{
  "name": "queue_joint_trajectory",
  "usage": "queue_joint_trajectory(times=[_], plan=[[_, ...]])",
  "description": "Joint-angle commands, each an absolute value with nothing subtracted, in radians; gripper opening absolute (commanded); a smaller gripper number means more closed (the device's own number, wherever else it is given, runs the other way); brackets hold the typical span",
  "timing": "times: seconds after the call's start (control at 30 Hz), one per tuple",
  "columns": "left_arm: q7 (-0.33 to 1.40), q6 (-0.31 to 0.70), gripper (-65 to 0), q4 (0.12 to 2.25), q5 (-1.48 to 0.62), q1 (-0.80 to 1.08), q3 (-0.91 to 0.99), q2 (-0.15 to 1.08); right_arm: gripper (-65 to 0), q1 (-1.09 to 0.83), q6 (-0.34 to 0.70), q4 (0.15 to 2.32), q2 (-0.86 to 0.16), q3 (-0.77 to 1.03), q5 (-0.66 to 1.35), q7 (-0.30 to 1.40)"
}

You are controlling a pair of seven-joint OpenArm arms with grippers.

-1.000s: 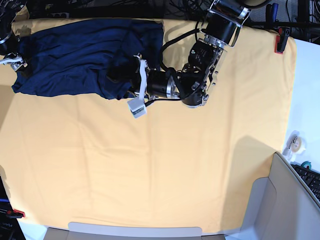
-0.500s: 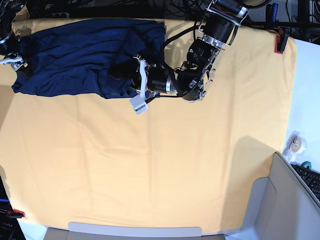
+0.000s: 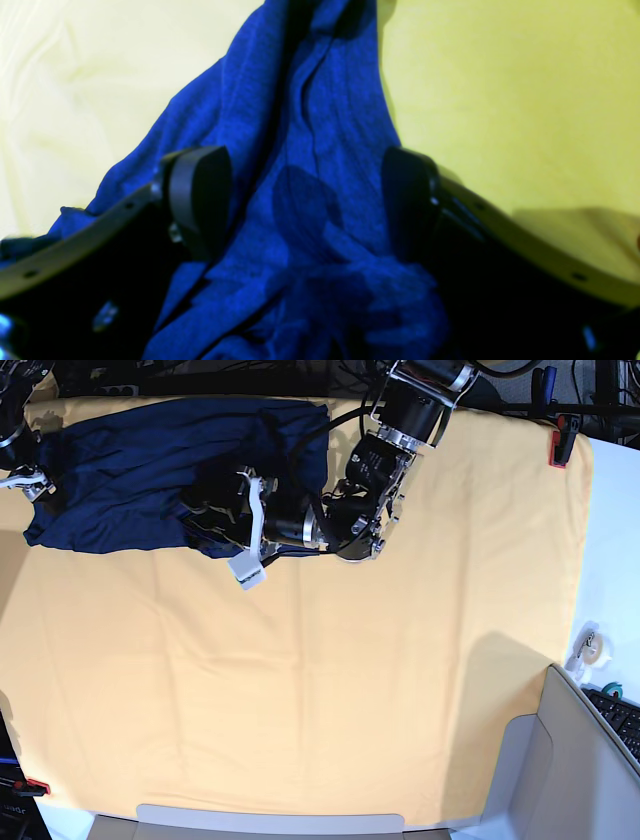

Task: Fold the T-shirt properly
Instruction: 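Fold the gripped shirt end toward the middle with the left gripper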

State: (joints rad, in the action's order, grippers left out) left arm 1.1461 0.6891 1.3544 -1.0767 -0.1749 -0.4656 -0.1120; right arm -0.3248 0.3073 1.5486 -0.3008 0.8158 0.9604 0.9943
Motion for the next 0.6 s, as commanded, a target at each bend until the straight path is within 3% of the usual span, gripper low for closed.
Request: queue_joint_trajectory(times=[0.0, 0.3, 0.37, 0.47, 0.57], plan=[[1.127, 0.698, -40.9, 1.371, -1.102, -0.194, -0.481, -0.125, -19.1, -0.328, 0.318, 1.561, -0.321, 0.822, 0.977, 0.975], [1.125, 0.698, -41.3, 1.386, -1.110, -0.202, -0.578, -0.125, -19.1, -0.328, 0.318, 1.558, -0.321, 0.822, 0.977, 0.975], [1.125, 0.698, -45.9, 1.438, -1.109, -0.205, -0.575, -0.114, -19.1, -0.326, 0.318, 1.544, -0.321, 0.822, 0.977, 0.975], [1.132, 0.698, -63.2, 1.538, -1.109, -0.234, -0.501, -0.054, -19.1, -0.321, 0.318, 1.518, -0.321, 0.822, 0.977, 0.975], [1.132, 0.698, -64.1, 1.600, -1.102, -0.228, -0.404, 0.033, -19.1, -0.321, 0.318, 1.511, -0.303, 0.820, 0.977, 0.975]])
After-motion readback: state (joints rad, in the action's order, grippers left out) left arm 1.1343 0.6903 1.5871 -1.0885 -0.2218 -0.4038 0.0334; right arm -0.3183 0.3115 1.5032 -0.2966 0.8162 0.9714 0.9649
